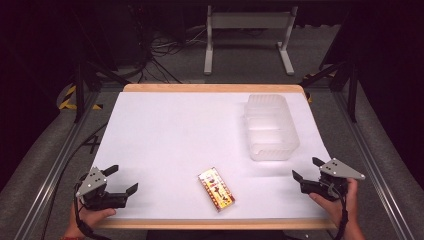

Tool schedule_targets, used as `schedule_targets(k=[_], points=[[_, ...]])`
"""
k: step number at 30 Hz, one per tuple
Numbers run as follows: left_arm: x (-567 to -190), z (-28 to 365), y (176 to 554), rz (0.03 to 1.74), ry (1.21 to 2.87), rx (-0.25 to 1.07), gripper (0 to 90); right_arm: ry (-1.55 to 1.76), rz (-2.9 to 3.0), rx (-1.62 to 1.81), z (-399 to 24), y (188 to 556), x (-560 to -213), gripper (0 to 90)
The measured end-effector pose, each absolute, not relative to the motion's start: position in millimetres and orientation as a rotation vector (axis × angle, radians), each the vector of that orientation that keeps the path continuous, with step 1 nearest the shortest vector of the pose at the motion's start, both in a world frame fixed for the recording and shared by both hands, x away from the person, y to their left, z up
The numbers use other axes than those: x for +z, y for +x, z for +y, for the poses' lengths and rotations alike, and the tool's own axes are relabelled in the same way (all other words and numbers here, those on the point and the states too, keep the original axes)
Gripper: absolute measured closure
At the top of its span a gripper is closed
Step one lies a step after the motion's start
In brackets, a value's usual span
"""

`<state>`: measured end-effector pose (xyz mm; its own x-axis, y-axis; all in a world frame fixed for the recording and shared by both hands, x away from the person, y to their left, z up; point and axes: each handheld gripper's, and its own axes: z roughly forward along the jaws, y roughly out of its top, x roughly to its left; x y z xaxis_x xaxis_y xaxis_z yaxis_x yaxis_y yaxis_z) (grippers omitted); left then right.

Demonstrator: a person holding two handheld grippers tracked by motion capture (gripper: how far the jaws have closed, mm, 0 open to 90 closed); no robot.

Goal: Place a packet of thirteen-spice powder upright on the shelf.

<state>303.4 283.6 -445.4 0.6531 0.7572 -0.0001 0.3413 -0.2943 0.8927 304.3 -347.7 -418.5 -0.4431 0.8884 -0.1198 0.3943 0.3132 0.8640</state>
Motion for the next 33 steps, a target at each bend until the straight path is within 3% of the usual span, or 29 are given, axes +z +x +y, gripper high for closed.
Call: schedule_targets(k=[21, 33], points=[[-447, 280, 301, 0.850, 1.917, 0.534, 6.9, 1.065, 2.103, 1.104, -319, 297, -411, 21.7], [-447, 278, 300, 0.836, 1.923, 0.531, 7.3, 1.023, 2.199, 1.124, -276, 296, -403, 27.7]])
